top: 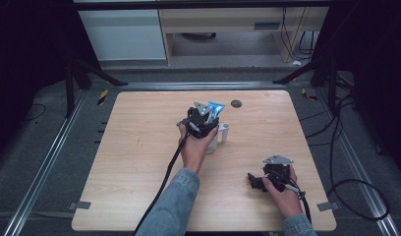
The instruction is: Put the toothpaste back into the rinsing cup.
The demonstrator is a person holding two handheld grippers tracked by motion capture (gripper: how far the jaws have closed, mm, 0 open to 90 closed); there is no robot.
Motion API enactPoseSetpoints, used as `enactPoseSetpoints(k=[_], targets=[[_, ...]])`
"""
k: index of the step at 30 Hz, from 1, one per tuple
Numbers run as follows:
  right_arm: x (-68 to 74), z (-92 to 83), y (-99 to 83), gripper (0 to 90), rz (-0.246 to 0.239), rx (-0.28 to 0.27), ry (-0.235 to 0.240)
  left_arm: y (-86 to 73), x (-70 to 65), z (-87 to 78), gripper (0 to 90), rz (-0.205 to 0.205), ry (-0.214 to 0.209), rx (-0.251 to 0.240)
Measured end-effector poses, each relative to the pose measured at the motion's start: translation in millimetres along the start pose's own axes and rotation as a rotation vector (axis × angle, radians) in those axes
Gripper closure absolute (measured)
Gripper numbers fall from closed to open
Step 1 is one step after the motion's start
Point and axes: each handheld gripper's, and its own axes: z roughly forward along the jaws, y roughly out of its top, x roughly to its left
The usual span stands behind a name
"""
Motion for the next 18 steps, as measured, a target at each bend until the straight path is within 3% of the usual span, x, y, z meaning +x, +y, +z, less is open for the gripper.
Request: enactPoseSetpoints(k=[18], targets=[[0.0, 0.0, 0.0, 0.5, -0.001, 0.0, -0.001, 0.9, -4.3, -9.3, 26.5, 0.007, -0.022, -0.001]])
